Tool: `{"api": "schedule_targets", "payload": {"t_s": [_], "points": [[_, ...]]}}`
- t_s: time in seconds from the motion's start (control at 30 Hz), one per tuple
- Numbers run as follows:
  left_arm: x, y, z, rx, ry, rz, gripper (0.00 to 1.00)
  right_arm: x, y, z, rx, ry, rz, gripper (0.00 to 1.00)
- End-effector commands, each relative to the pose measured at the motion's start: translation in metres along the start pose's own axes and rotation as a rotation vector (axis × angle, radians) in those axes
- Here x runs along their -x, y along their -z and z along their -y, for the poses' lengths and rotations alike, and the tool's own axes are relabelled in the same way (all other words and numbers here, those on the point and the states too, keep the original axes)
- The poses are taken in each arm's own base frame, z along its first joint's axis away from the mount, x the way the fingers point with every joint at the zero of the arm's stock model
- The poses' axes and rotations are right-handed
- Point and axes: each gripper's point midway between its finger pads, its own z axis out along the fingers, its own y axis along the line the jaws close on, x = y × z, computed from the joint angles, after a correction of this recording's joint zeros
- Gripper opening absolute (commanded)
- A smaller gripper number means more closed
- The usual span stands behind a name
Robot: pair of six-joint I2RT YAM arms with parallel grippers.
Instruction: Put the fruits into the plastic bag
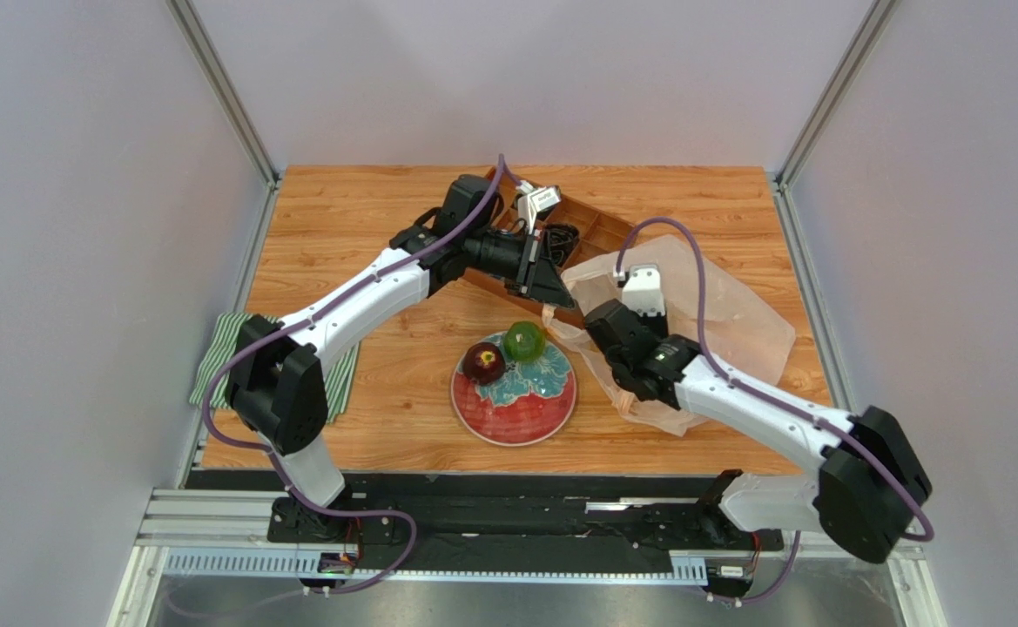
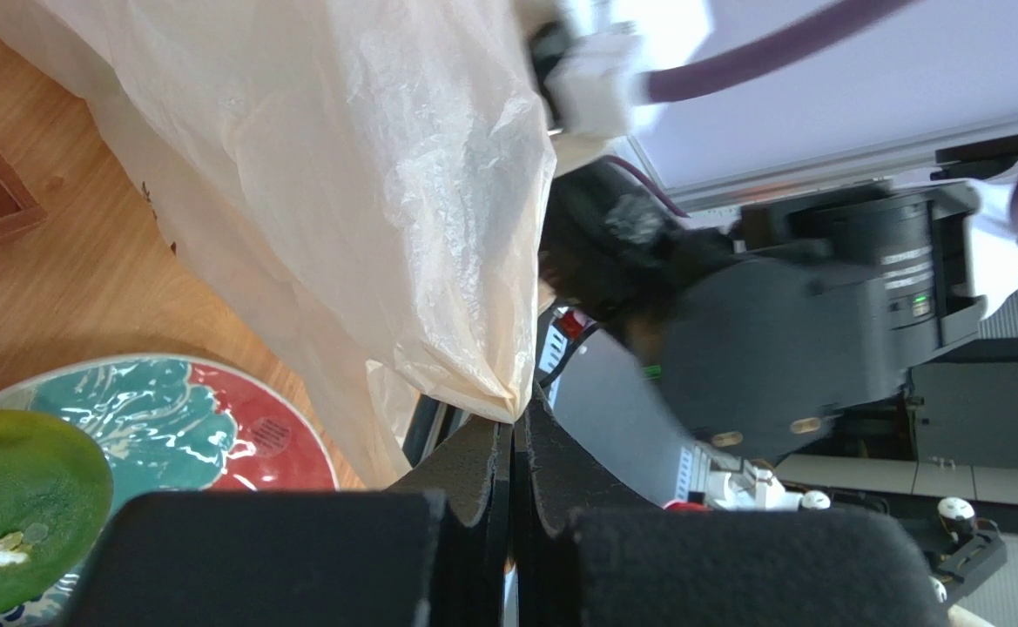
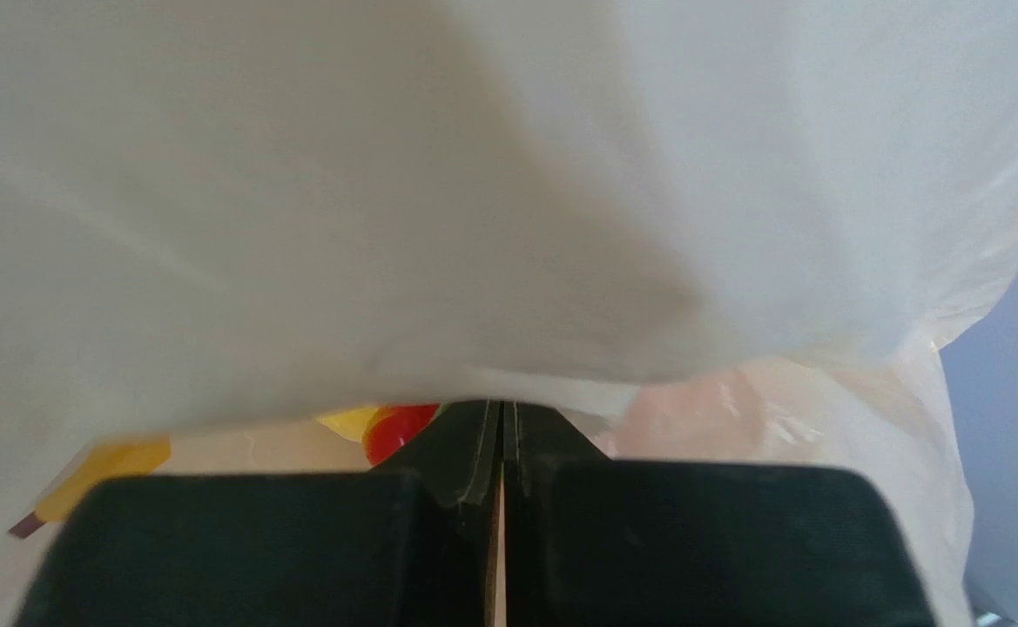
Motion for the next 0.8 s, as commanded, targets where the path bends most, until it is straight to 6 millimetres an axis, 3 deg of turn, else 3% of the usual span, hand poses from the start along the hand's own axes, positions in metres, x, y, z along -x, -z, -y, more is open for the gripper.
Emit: {"api": "schedule_targets", "payload": {"t_s": [0.0, 0.13, 0.2, 0.43, 0.6, 0.63, 0.67, 0.7, 0.73, 0.77], "points": [[0.018, 0.014, 0.032, -0.048, -0.1, 0.049, 0.0, 0.003, -0.01, -0.012, -0.032, -0.016, -0.018, 0.0], [0.018, 0.014, 0.032, -0.049, -0.099, 0.049, 0.0, 0.002, -0.011, -0.017, -0.023, -0.014, -0.031, 0.0], [0.018, 0.014, 0.032, -0.049, -0.1, 0.047, 0.0, 0.005, -0.01, -0.018, -0.008, -0.027, -0.024, 0.07], [0.018, 0.014, 0.03, -0.046, -0.098, 0.048, 0.0, 0.011, -0.002, -0.012, 0.019, -0.077, 0.004, 0.6], [0.019, 0.015, 0.03, -0.046, -0.099, 0.051, 0.0, 0.023, 0.013, -0.004, 0.088, -0.146, 0.076, 0.64], [0.019, 0.015, 0.03, -0.043, -0.099, 0.053, 0.0, 0.039, 0.026, -0.004, 0.149, -0.204, 0.141, 0.64], [0.019, 0.015, 0.03, -0.042, -0.099, 0.053, 0.0, 0.032, 0.028, -0.004, 0.176, -0.198, 0.154, 0.64], [0.02, 0.016, 0.03, -0.041, -0.099, 0.055, 0.0, 0.035, 0.034, -0.01, 0.239, -0.187, 0.177, 0.64], [0.02, 0.016, 0.029, -0.041, -0.099, 0.056, 0.0, 0.051, 0.049, -0.008, 0.306, -0.259, 0.249, 0.64], [0.02, 0.016, 0.03, -0.04, -0.099, 0.058, 0.0, 0.046, 0.052, -0.012, 0.351, -0.255, 0.262, 0.64]]}}
